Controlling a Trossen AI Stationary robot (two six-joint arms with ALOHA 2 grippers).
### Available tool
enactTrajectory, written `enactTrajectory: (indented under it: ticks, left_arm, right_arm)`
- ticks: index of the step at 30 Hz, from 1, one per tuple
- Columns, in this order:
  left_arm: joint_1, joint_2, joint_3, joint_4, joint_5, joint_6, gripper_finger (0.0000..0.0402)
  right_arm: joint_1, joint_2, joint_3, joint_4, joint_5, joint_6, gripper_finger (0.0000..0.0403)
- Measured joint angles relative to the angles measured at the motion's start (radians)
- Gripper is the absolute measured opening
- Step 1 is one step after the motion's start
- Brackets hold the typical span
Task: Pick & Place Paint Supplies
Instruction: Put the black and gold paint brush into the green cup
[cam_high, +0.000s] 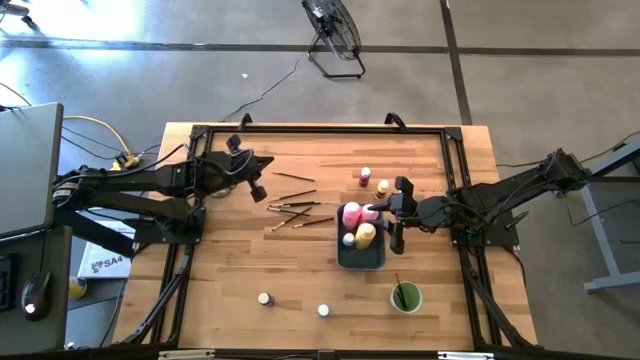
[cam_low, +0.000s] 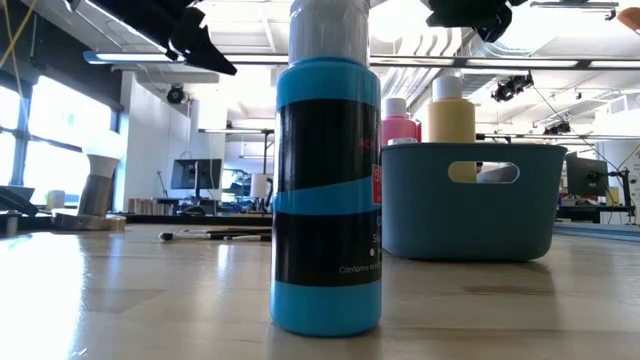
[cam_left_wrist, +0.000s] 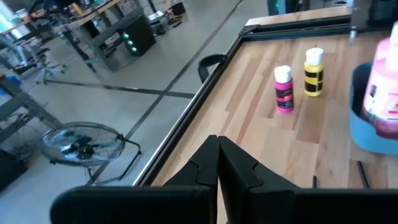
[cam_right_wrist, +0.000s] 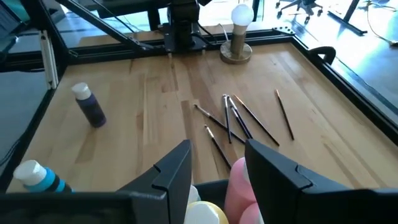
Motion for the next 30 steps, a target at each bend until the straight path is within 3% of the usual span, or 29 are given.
enactTrajectory:
  ticks: [10,19,25,30]
  left_arm:
    - [0.047,0.0,0.006,-0.039,0.062,0.092,0.0001]
    - [0.305,0.016,0.089,-0.199,0.29,0.095,0.0]
    - [0.475,0.056,0.09,-0.325,0.575,0.117,0.0]
    - [0.557,0.153,0.108,-0.334,0.624,0.126,0.0]
  right_arm:
    - [0.0,0.0,0.0,-0.022,0.0,-0.031,0.0144]
    - [-0.001,0.0,0.0,-0.022,0.001,-0.029,0.0144]
    - [-0.001,0.0,0.0,-0.02,0.002,-0.033,0.0144]
    - [-0.019,0.0,0.0,-0.02,0.003,-0.034,0.0144]
